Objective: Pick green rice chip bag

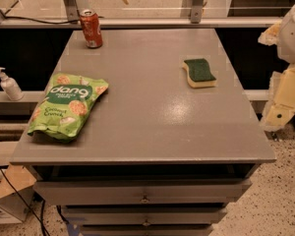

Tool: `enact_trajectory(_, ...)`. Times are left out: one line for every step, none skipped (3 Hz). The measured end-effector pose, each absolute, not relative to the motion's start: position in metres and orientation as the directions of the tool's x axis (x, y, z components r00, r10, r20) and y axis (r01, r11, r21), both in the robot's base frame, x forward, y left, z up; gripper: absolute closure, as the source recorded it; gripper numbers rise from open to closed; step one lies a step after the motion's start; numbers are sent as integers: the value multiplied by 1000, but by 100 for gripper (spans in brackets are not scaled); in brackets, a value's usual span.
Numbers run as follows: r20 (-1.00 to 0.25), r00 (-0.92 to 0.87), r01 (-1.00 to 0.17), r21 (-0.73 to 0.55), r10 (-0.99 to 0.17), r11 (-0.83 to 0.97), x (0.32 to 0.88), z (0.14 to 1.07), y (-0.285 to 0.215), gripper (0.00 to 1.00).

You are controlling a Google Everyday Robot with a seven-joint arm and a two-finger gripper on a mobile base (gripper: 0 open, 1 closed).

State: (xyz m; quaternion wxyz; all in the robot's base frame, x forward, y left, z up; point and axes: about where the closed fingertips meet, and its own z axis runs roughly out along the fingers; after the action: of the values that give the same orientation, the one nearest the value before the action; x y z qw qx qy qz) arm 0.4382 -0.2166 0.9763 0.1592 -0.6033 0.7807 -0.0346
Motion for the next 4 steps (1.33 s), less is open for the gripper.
enact_trajectory(-207,-221,-931,-246,-953,270,438,976,-217,0)
enact_trajectory(-220,-202,-932,-257,-954,257,439,979,-212,0)
enact_trajectory(-235,-47,-948,-297,-971,117,439,980,-169,0)
enact_trajectory(-248,167,-938,-339,-954,-76,440,977,-104,0)
